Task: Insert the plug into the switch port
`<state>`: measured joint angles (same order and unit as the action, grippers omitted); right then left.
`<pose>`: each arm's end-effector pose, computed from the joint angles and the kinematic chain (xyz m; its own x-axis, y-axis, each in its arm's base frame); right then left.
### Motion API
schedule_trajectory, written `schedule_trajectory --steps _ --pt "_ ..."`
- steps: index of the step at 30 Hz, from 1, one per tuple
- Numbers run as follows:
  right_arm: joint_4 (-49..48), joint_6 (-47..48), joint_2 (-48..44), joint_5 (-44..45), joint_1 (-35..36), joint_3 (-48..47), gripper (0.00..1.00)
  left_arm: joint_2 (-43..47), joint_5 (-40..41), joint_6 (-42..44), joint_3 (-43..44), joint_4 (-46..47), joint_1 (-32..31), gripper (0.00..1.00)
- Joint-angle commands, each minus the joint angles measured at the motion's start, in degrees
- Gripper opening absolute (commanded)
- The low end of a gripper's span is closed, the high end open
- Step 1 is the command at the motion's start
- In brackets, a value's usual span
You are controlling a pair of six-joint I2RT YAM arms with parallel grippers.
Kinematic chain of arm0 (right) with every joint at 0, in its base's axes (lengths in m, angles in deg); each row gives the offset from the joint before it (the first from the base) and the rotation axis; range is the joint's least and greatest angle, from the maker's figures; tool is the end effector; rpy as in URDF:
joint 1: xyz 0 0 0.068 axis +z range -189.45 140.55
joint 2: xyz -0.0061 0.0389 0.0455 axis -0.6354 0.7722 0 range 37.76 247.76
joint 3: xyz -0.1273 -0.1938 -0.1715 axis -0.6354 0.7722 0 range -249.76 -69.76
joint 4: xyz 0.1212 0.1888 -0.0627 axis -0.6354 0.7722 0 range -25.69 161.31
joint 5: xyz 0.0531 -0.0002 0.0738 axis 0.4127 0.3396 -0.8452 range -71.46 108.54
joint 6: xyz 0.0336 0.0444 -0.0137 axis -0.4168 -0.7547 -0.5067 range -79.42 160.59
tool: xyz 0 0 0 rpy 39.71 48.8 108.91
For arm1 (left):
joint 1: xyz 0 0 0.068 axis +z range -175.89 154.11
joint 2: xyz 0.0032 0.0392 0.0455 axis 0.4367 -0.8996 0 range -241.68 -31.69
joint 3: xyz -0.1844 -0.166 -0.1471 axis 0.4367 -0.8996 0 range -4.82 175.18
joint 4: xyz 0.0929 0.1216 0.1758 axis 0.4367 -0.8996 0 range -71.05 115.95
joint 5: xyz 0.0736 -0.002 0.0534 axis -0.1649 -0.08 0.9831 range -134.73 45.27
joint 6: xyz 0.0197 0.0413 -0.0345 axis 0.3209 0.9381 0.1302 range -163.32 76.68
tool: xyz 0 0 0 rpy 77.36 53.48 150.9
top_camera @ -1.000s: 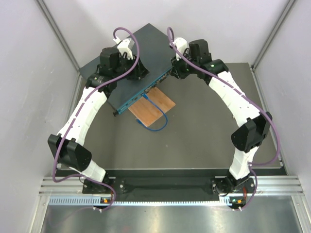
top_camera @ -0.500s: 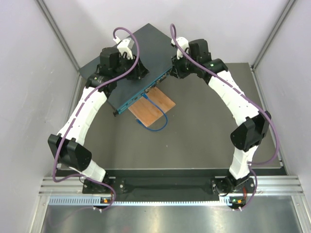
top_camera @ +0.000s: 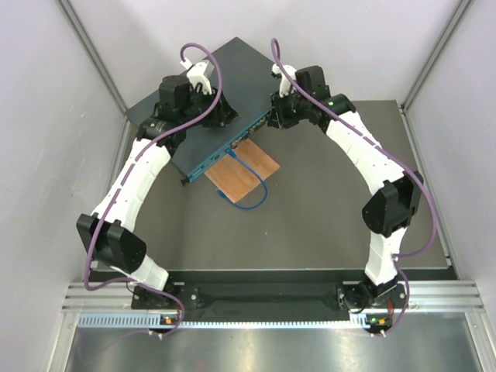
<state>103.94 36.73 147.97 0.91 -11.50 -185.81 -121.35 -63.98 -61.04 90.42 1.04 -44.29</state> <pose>0.3630 0.2066 0.3952 -0.5352 -0.2114 -0.8179 -0.6344 0.7398 0.2239 0.3108 -0.1175 0.4370 -0.4796 -0.1433 -0.8657 0.4694 0.7917 -0.3911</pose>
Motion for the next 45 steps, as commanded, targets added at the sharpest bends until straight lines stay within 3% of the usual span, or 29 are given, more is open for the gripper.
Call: schedule_trajectory --steps 1,6,12,15,16,20,24,28,31,37,45 --pt "-15.6 1.2 -2.3 -0.6 0.5 -1.8 0.21 -1.8 -0.2 0.4 0.3 -0.8 0.6 0.46" --pt "-14.2 6.3 -10.7 -1.5 -1.6 6.4 0.33 -1.6 -1.4 0.3 0.3 -0.3 1.0 0.46" --pt "-6.7 12.8 -18.3 -7.8 -11.2 13.8 0.60 -1.4 -3.7 0.7 0.6 0.2 1.2 0.54" --pt "-0.7 18.9 -21.7 -10.5 -17.0 17.4 0.72 -1.5 -6.0 1.7 1.3 -0.4 1.2 0.62" --pt "1.5 21.1 -22.4 -12.8 -18.8 18.1 0.83 -1.5 -6.4 1.9 2.0 -0.6 1.2 0.64" --pt "13.4 32.9 -23.9 -15.2 -28.0 21.1 0.98 -1.6 -10.5 4.3 3.5 -2.0 1.2 0.78" --pt "19.9 36.8 -19.4 -5.0 -37.9 22.1 0.87 -1.6 -10.9 6.5 5.0 -3.4 1.1 0.79" --pt "15.6 33.4 -15.7 5.6 -41.9 26.1 0.69 -1.2 -9.9 8.0 5.0 -3.1 1.1 0.78" --pt "12.4 30.4 -12.4 10.0 -42.7 29.2 0.65 -1.1 -9.5 8.4 4.9 -3.1 1.1 0.78" --pt "5.5 24.3 -4.1 13.6 -42.9 30.4 0.61 -0.5 -8.3 9.3 4.7 -3.0 1.1 0.78" --pt "3.3 18.9 5.9 10.9 -42.9 27.1 0.50 -0.3 -7.6 9.5 4.6 -3.2 1.1 0.78"
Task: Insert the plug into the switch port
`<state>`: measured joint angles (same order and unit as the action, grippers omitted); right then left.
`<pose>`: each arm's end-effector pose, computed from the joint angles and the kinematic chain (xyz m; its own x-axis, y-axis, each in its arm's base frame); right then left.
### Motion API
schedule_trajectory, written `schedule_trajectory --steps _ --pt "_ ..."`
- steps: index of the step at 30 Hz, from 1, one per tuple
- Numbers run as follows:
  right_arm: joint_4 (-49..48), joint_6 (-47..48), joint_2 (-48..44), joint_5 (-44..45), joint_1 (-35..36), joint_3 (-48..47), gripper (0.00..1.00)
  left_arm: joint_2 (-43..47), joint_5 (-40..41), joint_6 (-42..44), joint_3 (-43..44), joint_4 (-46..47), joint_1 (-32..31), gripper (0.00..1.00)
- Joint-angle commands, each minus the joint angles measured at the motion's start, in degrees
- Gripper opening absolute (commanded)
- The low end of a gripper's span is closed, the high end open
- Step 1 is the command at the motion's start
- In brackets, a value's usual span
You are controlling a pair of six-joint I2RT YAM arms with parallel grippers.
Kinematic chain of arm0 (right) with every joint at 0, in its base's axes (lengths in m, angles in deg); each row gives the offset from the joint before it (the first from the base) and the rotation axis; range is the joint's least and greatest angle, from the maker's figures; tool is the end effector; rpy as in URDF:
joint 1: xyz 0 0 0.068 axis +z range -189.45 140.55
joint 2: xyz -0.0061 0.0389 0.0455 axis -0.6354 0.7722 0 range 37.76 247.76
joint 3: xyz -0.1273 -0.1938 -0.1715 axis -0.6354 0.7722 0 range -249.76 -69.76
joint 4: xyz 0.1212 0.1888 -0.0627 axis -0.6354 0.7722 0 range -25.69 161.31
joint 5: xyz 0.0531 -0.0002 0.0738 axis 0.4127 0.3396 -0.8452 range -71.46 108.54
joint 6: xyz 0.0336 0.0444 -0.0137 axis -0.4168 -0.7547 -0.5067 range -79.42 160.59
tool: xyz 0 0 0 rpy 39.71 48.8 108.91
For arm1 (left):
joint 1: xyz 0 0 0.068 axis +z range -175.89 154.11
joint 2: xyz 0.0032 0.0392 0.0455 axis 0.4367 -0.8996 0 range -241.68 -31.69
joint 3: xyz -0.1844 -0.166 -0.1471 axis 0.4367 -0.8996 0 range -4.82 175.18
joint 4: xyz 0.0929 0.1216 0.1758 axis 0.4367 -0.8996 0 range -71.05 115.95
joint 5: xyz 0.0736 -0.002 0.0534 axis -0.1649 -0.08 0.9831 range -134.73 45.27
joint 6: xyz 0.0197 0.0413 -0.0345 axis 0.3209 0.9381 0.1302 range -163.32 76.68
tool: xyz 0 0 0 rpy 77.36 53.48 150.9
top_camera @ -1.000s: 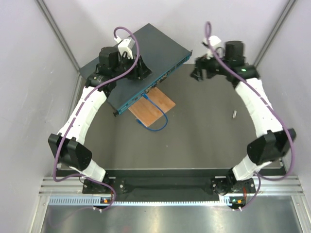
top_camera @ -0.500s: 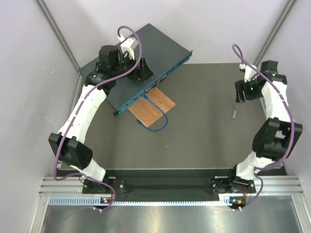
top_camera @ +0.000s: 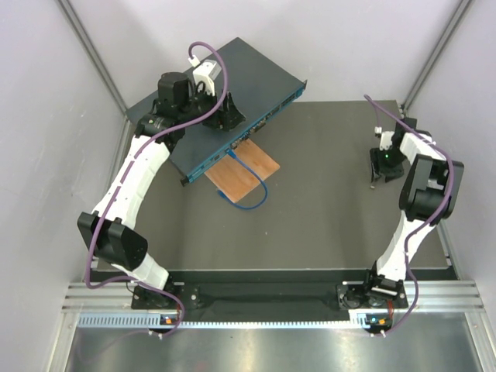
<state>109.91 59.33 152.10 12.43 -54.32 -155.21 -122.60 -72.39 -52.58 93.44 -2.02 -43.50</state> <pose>0.3710 -0.0940 0.2075 -0.9551 -0.0770 -0.2861 -0.0837 0.9964 0.0112 0.3112 -0.1186 0.4418 -0.4409 -0.0096 -0.8975 0.6191 0.7207 -0.3119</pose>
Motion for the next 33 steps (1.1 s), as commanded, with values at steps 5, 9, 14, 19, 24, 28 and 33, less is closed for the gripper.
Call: schedule_trajectory --steps 5,9,14,19,24,28,33 --pt "-3.4 -6.0 4.1 -2.2 0.5 -4.2 0.49 0.5 1.2 0.7 1.5 0.0 0.3 0.78" --pt "-3.5 -6.1 4.9 -2.2 1.2 -4.0 0.34 0.1 1.2 0.5 1.7 0.2 0.3 0.78" --pt "-1.9 -4.2 3.9 -2.3 1.1 -3.9 0.48 0.2 1.2 0.5 1.8 0.0 0.3 0.78" --pt "-0.6 4.9 0.4 -4.0 -0.1 -3.4 0.66 0.1 0.8 0.4 1.8 -0.2 0.3 0.78" --pt "4.7 14.9 1.3 -4.8 -0.4 -5.7 0.70 -0.2 0.3 0.0 2.1 0.1 0.3 0.78" --pt "5.9 21.1 2.8 -3.7 -0.4 -5.5 0.66 -0.4 0.2 -0.4 2.4 0.1 0.3 0.78" --pt "6.2 22.7 4.2 -2.7 -0.4 -5.4 0.48 -0.5 0.2 -0.6 2.4 0.2 0.3 0.78"
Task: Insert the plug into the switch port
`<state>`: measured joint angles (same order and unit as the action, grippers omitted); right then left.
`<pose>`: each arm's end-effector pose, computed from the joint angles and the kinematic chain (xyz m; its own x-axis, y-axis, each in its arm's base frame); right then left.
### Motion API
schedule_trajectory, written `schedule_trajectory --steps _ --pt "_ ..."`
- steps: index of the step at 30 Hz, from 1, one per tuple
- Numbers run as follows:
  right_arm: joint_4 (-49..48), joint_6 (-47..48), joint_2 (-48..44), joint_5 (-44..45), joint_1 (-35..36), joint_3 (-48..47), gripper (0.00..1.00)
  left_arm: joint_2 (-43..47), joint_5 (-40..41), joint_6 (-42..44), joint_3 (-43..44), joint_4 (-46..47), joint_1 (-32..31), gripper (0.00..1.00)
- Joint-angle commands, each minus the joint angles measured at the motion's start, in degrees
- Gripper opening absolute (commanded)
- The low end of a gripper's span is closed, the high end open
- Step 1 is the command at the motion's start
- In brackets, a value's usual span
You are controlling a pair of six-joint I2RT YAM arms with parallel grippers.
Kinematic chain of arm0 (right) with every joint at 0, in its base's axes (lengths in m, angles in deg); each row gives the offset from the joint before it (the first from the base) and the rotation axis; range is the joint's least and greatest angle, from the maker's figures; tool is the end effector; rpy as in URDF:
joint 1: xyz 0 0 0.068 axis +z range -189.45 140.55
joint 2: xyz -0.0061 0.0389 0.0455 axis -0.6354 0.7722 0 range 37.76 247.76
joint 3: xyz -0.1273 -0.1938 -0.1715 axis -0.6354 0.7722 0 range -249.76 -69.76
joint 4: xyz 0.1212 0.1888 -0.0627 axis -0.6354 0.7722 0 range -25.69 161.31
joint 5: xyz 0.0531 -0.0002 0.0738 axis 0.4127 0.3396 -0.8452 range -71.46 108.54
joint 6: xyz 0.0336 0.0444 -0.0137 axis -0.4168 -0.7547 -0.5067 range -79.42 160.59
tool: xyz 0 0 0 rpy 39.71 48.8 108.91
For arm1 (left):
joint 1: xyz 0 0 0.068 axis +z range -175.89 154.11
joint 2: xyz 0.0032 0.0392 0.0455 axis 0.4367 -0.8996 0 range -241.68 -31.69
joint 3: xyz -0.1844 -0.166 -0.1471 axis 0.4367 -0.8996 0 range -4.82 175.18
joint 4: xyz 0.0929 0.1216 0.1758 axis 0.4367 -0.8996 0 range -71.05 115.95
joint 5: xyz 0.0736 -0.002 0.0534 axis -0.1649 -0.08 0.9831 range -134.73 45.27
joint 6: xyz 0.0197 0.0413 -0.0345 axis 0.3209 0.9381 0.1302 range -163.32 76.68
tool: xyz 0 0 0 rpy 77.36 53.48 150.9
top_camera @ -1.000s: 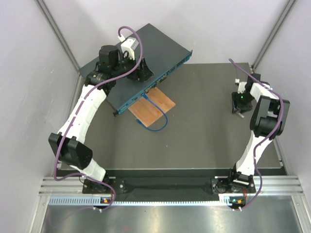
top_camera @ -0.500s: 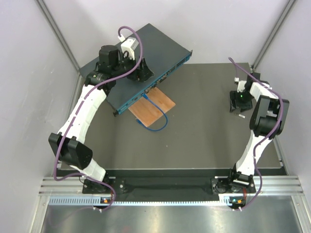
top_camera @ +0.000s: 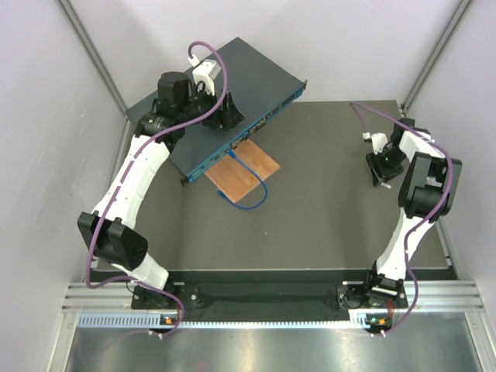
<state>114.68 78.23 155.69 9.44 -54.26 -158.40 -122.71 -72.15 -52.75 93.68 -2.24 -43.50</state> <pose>0.3767 -0.0929 0.1962 -0.8905 -0.3884 -0.2371 -0.4028 0.9152 0.0136 0.3115 -0.1185 0.4421 -0.4437 -0.0117 -0.8961 0.6147 0.7237 -0.3138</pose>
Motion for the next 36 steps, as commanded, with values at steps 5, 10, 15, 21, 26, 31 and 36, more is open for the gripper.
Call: schedule_trajectory --steps 5,10,15,21,26,31,36 --pt "2.2 4.8 1.1 -0.3 -0.1 -2.2 0.27 -0.6 0.0 -0.1 2.8 0.1 0.3 0.78" --pt "3.9 3.1 -0.5 -4.1 0.8 -3.8 0.00 -1.1 -0.4 -1.3 3.5 0.2 0.3 0.79" --pt "7.3 -2.7 -3.5 -17.6 0.9 -9.9 0.00 -0.4 -2.6 -2.8 3.3 2.9 0.4 0.85" --pt "3.9 -14.2 -11.4 -41.7 1.0 -13.9 0.00 1.8 -9.0 -4.6 0.8 7.7 0.4 0.88" --pt "-15.5 -34.5 -19.8 -52.9 2.7 -10.3 0.00 4.6 -17.5 -12.4 -4.7 20.5 0.2 0.88" --pt "-57.1 -68.5 -31.8 -57.4 6.8 5.8 0.00 5.6 -20.5 -18.2 -8.8 29.7 -1.7 0.88" --pt "-83.5 -87.5 -34.9 -54.7 12.2 10.3 0.00 5.2 -18.1 -12.2 -8.6 28.5 -8.0 0.87"
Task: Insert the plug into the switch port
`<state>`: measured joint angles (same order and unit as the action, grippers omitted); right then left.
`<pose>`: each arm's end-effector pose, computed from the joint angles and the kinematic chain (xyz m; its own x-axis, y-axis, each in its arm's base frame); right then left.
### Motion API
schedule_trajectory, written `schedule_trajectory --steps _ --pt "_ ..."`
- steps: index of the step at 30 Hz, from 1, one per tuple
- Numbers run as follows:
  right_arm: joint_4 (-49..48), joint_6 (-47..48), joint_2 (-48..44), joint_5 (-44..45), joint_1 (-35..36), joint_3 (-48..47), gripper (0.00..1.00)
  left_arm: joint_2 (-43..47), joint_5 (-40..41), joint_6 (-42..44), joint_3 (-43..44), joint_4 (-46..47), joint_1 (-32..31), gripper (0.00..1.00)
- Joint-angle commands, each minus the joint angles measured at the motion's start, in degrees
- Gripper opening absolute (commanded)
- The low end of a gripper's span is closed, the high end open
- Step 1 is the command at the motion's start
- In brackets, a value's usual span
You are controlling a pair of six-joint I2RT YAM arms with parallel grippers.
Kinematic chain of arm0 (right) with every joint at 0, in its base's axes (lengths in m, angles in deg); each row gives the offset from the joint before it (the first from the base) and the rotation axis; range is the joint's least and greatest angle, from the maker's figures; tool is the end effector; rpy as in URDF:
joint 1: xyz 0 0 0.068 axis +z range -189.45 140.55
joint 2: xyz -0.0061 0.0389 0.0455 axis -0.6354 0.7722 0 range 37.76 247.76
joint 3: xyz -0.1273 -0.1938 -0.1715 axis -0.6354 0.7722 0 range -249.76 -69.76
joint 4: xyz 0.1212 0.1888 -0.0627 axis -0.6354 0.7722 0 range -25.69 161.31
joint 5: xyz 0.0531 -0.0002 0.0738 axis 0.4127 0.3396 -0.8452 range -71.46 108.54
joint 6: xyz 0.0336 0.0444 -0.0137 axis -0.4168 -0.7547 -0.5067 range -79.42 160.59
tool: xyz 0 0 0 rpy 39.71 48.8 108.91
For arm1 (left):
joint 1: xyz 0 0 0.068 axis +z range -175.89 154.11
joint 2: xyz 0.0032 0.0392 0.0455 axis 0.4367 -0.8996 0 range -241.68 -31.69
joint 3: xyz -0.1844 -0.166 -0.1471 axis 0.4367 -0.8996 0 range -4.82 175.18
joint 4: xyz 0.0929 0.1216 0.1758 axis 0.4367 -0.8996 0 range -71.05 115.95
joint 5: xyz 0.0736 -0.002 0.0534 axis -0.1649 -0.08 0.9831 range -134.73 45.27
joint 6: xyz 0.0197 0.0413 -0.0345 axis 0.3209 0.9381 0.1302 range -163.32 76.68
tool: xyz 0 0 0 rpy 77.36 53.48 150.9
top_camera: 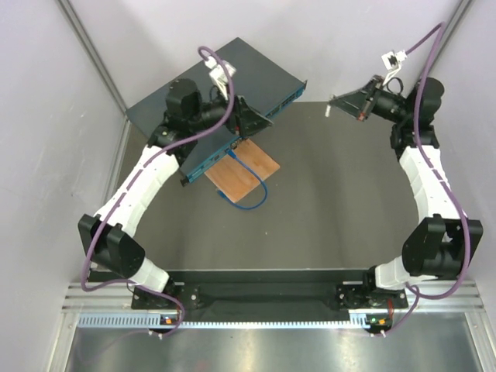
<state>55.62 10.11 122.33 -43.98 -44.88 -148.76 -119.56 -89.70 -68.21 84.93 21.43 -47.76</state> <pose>0.3072 0.0070 0.4363 -0.3784 0.2711 -0.8850 -0.7498 0.4708 0.4648 0.2906 -0.1476 0.4557 -0.4253 -0.1502 -0.8925 0.8154 0.3643 -0.4499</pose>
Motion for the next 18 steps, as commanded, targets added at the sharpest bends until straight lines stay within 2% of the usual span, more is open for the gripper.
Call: schedule_trajectory --steps 1,3,4,7,11,13,18 --pt "-24.1 -19.6 -1.8 -0.3 4.7 0.1 0.00 1.9 1.0 5.4 0.3 2.6 -5.0 0.86" --pt "-25.1 -21.9 -2.8 2.0 7.4 0.6 0.00 2.2 6.2 11.8 0.4 0.5 -8.9 0.84" --pt "-28.8 -23.3 -2.9 2.1 9.6 1.6 0.00 2.4 8.2 13.5 0.2 -0.7 -10.1 0.84" --pt "-38.0 -30.2 -3.0 2.4 13.3 4.3 0.00 1.9 11.7 14.5 0.6 -1.2 -12.6 0.81" --pt "-31.9 -28.2 -4.1 5.7 16.3 4.8 0.00 0.8 14.7 11.9 1.2 0.2 -13.9 0.76" --pt "-31.3 -28.4 -4.5 7.0 17.2 5.4 0.00 0.7 16.4 12.7 1.1 0.5 -14.7 0.75" --pt "-20.6 -22.5 -4.7 10.3 18.9 3.9 0.00 0.3 20.2 15.5 1.3 -1.0 -16.6 0.71"
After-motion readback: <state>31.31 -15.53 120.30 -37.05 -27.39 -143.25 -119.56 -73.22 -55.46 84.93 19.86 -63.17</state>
